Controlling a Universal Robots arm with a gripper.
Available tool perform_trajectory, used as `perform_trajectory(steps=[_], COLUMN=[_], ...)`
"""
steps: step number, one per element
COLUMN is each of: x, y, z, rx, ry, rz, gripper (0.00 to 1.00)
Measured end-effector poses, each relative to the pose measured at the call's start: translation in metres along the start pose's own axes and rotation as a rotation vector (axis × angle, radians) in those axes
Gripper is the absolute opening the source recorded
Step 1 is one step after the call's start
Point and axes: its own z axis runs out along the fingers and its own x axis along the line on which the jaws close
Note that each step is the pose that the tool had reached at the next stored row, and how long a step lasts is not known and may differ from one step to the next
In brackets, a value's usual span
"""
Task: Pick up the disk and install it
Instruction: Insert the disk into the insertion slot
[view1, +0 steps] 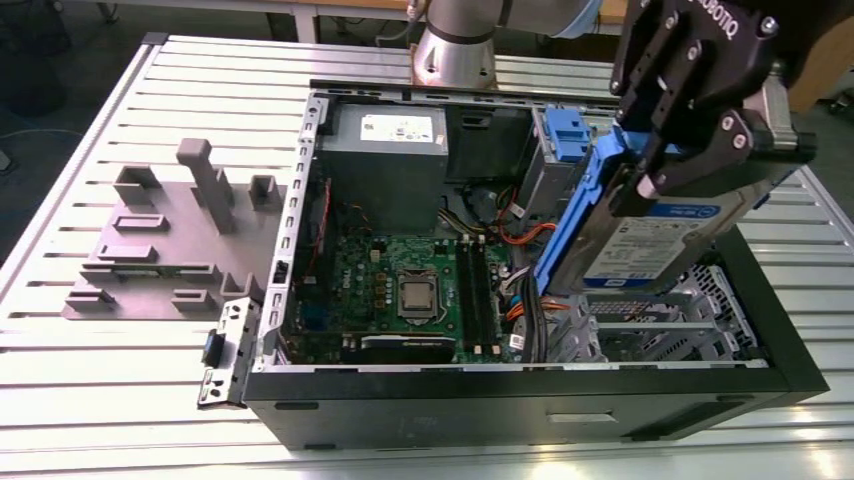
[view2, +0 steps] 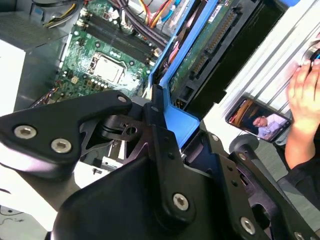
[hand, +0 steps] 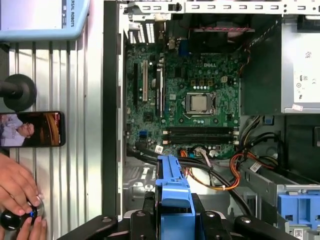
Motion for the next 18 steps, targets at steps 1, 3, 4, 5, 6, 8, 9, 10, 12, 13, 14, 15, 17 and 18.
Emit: perform_trajectory(steps=[1, 3, 4, 5, 6, 8, 9, 10, 12, 13, 14, 15, 17, 18], x=[0.0009, 0.0018, 0.0020, 0.0023, 0.0025, 0.0029, 0.0031, 0.0033, 0.0036, 0.0037, 0.0038, 0.0038, 0.0038, 0.0038], y=[-0.0022, -0.0089, -0.0123, -0.0155, -0.0187, -0.0247, -0.0275, -0.0303, -0.0340, -0.0358, -0.0376, -0.0393, -0.0431, -0.0450], z=[0.0006, 0.0021, 0.0028, 0.0034, 0.0041, 0.0054, 0.0059, 0.0066, 0.0077, 0.0082, 0.0087, 0.0093, 0.0106, 0.0112], rx=[0.0000, 0.0000, 0.0000, 0.0000, 0.0000, 0.0000, 0.0000, 0.0000, 0.0000, 0.0000, 0.0000, 0.0000, 0.0000, 0.0000], ry=[0.0000, -0.0001, -0.0001, 0.0001, 0.0001, 0.0001, 0.0001, 0.0001, -0.0001, 0.0000, 0.0000, 0.0000, 0.0000, -0.0001], rz=[0.000, 0.000, 0.000, 0.000, 0.000, 0.000, 0.000, 0.000, 0.000, 0.000, 0.000, 0.000, 0.000, 0.000], gripper=[0.36, 0.36, 0.36, 0.36, 0.36, 0.36, 0.36, 0.36, 0.36, 0.36, 0.36, 0.36, 0.36, 0.36])
